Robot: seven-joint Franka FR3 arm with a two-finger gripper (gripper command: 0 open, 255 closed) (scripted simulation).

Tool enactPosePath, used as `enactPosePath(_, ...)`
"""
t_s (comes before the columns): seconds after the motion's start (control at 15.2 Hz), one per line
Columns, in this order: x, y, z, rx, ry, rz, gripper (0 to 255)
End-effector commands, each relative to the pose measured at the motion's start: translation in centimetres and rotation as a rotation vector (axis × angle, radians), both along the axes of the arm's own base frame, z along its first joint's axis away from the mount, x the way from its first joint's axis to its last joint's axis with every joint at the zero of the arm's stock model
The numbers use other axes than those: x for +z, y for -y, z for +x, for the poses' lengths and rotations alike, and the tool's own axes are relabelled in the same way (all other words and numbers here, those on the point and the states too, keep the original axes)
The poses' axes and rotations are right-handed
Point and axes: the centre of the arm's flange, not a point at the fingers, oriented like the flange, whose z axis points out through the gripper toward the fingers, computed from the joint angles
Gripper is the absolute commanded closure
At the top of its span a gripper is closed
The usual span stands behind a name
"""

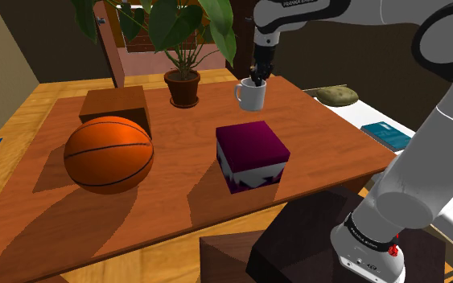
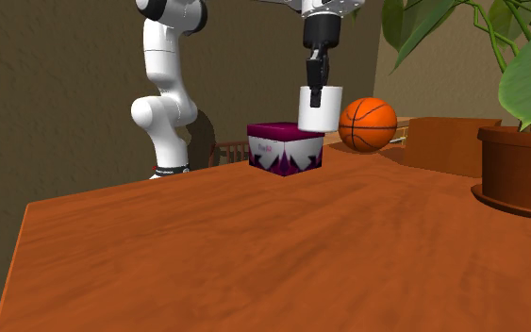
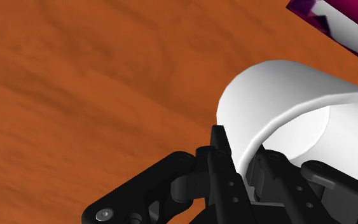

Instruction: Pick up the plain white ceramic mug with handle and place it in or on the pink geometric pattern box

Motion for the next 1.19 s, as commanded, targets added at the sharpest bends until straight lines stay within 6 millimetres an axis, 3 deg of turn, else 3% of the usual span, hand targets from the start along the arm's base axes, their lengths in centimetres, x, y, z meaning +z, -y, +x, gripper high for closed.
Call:
enactPosePath(0.0, 1.1, 0.0, 0.0, 0.000, 0.000, 0.000, 255)
enactPosePath(0.79, 7.4, 0.0, 0.0, 0.000, 0.000, 0.000, 255)
enactPosePath(1.12, 8.1, -5.4, -3.8, 0.000, 0.000, 0.000, 255)
